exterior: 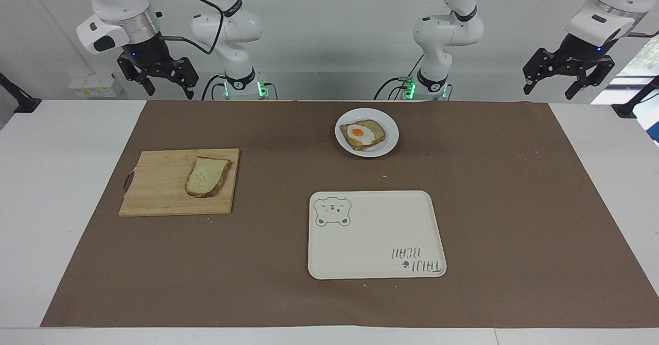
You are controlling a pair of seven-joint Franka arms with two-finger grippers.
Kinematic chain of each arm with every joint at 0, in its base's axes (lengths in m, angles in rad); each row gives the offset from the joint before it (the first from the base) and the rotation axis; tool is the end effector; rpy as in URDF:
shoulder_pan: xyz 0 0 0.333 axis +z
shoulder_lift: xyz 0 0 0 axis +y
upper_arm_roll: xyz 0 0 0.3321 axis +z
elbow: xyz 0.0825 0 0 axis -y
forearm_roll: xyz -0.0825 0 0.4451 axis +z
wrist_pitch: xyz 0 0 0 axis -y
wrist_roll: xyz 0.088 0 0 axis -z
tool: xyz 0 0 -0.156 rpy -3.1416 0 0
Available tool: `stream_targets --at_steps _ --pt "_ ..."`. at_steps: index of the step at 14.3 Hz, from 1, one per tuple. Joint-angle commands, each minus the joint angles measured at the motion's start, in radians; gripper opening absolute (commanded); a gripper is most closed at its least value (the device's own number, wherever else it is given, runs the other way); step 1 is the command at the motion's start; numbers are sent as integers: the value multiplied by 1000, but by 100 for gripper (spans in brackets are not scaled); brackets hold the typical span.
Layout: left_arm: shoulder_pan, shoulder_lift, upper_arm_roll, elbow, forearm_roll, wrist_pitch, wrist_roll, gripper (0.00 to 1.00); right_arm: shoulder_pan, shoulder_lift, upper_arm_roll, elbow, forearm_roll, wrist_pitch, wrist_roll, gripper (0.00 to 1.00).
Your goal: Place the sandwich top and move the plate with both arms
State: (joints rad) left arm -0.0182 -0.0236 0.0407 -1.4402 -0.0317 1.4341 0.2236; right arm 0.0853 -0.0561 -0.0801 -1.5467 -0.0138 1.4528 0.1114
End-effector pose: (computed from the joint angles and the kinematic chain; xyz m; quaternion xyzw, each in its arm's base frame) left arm 0.5925 0.0084 0.6625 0.9945 -0.1027 0.0107 0.0150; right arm 0.5829 -0.0005 0.6278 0.9984 -0.0536 -0.0187 0.0057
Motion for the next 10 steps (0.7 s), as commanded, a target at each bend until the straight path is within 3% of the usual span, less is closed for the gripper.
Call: stream_targets --at_steps 1,10 --pt "12 1 -7 17 4 -24 0 100 -1 -11 5 -15 15 12 -19 100" --pt "12 1 -7 17 4 -24 2 100 -4 -39 5 -108 18 153 -35 100"
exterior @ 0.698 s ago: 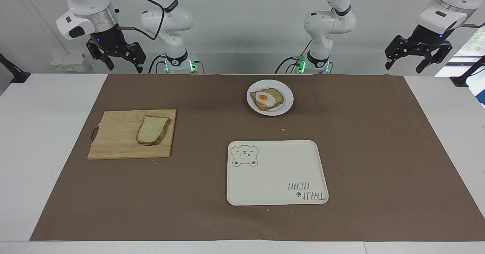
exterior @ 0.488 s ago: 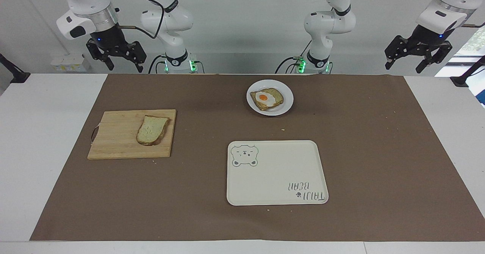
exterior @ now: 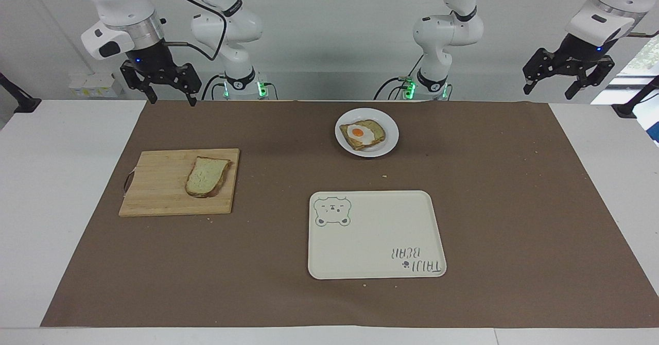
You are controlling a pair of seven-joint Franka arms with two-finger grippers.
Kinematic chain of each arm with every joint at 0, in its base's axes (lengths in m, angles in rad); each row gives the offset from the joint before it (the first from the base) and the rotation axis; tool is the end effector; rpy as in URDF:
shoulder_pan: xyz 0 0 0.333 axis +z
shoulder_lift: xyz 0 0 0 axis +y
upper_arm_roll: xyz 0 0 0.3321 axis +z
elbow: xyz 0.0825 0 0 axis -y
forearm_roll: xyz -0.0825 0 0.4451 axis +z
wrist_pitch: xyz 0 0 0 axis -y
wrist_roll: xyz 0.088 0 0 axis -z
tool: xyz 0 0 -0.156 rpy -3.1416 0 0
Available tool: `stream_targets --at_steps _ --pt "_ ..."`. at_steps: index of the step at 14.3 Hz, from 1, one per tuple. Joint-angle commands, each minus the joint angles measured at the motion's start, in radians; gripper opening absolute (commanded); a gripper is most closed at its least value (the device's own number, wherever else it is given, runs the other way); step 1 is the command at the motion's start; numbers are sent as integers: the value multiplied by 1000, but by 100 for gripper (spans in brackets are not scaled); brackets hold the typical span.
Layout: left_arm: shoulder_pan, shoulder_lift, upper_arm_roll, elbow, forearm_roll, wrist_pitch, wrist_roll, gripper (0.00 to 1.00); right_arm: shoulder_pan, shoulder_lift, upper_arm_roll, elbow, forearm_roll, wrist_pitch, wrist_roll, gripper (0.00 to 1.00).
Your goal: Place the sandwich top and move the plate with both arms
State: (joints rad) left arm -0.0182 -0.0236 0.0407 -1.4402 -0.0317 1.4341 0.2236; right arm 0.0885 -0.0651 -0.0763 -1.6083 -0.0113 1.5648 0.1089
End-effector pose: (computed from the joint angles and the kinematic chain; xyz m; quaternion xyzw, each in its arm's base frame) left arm 0.5925 0.0084 0.6625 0.9945 -0.1027 0.0107 0.0150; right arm 0.5948 0.0042 0.6103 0.9988 -0.0484 0.0109 0.0025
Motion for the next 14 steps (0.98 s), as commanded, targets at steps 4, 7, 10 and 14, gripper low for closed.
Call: stream_targets --at_steps 4,7,10,14 --pt "12 1 -7 17 4 -24 0 100 -15 -33 -2 -90 14 44 -101 100" --pt "12 1 -7 17 4 -24 0 100 -39 -25 0 -165 14 154 -101 100" --pt "12 1 -7 17 4 -24 2 100 -41 1 0 -205 16 190 -101 100" --pt "12 1 -7 17 4 -24 0 100 -78 36 0 -275 17 274 -136 100"
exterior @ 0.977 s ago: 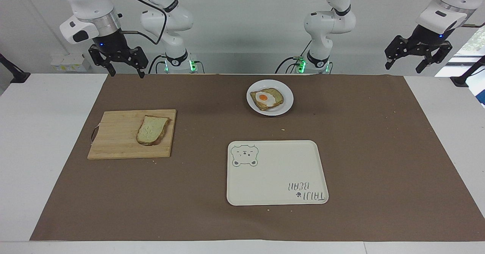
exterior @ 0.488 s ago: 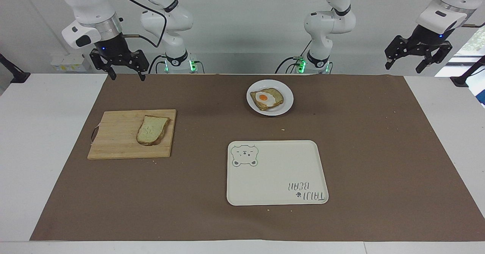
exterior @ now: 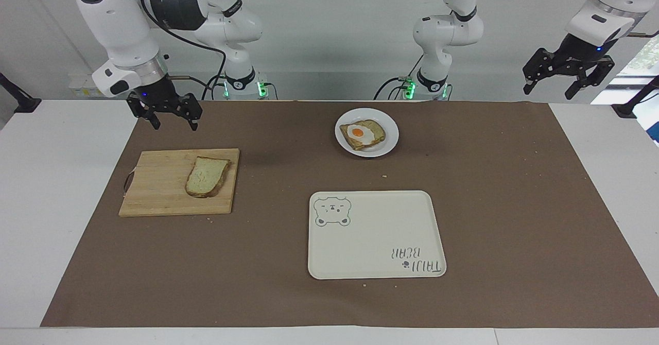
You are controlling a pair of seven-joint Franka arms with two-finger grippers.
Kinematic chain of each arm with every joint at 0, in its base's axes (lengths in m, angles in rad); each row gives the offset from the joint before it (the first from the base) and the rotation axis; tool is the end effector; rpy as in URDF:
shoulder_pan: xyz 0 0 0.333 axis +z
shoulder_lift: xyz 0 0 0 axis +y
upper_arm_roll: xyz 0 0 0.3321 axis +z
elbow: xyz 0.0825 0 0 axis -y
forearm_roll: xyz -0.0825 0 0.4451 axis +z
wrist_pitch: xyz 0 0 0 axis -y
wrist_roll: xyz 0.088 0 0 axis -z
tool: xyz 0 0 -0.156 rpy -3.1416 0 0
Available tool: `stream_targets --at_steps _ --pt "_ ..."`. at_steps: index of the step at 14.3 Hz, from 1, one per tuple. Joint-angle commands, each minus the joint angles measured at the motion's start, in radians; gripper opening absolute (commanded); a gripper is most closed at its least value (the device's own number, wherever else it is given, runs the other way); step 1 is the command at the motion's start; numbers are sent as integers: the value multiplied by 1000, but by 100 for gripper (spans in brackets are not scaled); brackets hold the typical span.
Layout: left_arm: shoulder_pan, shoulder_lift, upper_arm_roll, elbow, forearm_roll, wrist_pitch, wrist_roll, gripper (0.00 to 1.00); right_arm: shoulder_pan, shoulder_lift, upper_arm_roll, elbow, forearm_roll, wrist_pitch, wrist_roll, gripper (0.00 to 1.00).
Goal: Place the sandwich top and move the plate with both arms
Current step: 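Reach the right gripper down to the bread slice on the board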
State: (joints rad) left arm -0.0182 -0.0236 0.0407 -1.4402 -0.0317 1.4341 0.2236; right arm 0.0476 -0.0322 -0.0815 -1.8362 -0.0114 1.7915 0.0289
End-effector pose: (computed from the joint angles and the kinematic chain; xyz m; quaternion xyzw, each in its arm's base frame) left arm 0.5925 0.0084 0.6625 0.9945 -0.1027 0.0107 0.0150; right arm 0.6095 -0.0226 0.4878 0.9995 -0.0301 -0.0063 0.0042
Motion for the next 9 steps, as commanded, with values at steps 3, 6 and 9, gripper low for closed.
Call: stream_targets --at_steps 3,6,9 --pt "12 1 -7 17 4 -24 0 100 -67 50 5 -89 39 90 -107 100" --pt "12 1 -7 17 4 -24 0 100 -77 55 5 -153 76 150 -145 100" --pt "12 1 -7 17 4 -24 0 100 -63 136 8 -210 82 309 -144 100"
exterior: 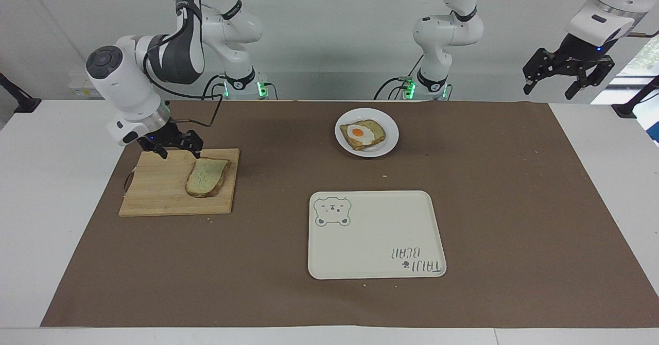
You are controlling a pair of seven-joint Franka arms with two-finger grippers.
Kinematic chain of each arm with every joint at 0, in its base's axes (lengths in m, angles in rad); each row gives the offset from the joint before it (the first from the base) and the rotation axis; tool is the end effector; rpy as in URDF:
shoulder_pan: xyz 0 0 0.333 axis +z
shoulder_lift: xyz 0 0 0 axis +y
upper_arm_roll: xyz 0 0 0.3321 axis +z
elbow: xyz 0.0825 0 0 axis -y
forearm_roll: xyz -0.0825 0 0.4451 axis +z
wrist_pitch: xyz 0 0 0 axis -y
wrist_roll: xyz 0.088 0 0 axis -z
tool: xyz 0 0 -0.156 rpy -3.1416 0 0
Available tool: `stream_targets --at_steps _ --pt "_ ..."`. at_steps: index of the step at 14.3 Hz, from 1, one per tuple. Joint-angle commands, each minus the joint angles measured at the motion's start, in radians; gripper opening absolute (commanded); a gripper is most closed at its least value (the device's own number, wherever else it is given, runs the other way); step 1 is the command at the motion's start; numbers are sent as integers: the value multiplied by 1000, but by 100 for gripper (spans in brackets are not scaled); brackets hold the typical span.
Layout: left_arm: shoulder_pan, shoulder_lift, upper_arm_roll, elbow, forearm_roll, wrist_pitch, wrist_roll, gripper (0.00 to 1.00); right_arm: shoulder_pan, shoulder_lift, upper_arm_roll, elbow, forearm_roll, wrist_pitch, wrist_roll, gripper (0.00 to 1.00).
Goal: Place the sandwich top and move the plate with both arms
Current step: 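Reach the right gripper down to the bread slice on the board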
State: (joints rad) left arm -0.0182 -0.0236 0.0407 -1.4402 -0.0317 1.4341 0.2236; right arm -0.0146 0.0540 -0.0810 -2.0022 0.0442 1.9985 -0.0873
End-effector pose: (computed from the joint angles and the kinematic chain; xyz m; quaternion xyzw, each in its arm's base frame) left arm 0.5925 0.0084 0.6625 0.9945 -0.1027 0.0107 0.0150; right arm 0.6091 -0.0535 0.3648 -0.9993 0.0139 0.0270 0.0202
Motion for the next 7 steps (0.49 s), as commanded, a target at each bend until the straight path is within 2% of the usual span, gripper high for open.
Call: stream_targets --at_steps 1,4,7 --pt "12 1 -7 17 4 -24 0 100 -1 79 7 -52 64 152 -34 100" --pt "12 1 -7 17 4 -24 0 100 -4 78 6 -53 77 149 -74 100" --pt "12 2 -7 17 4 -24 0 100 -63 79 6 -101 79 166 -143 100"
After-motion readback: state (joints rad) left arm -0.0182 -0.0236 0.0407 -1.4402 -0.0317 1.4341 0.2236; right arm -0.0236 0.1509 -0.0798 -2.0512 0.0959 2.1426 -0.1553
